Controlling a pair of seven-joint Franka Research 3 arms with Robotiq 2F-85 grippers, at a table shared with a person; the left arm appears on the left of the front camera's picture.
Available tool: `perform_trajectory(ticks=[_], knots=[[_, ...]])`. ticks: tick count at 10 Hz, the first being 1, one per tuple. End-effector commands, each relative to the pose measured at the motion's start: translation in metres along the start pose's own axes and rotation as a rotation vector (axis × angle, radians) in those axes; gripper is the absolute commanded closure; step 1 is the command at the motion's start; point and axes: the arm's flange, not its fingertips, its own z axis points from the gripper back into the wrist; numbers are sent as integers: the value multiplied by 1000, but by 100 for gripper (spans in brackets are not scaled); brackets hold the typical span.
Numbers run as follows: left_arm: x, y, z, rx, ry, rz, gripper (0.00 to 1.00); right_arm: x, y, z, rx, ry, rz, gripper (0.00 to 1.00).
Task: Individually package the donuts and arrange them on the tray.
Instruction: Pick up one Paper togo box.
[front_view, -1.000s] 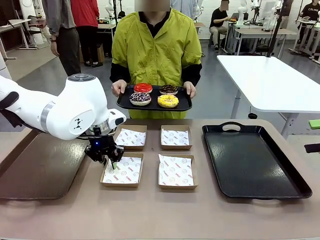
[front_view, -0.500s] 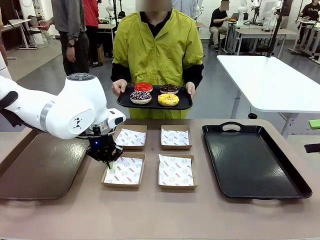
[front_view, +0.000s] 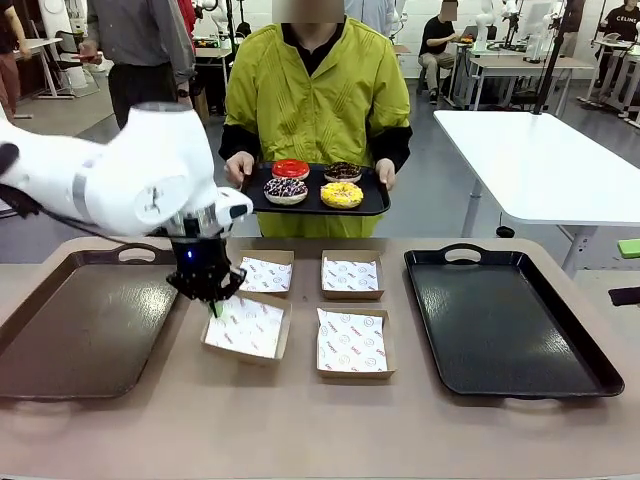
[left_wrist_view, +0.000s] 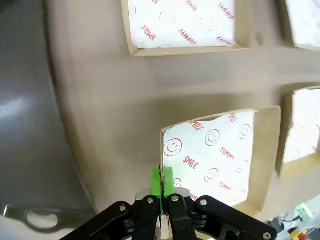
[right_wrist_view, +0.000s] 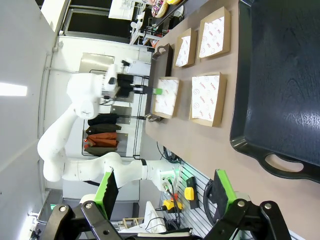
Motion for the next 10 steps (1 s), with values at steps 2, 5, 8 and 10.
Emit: perform_trajectory(ticks=[2,5,8,10], knots=[[6,-1,82,-2,-23,0,100,2,0,0,18,-6,14,0],[38,-4,136,18,0,46,100,2,0,0,18,-6,14,0],[73,1,154,-5,39,94,100,2,0,0,18,-6,14,0],[75,6,155,-15,42,91,100,2,0,0,18,-6,14,0]])
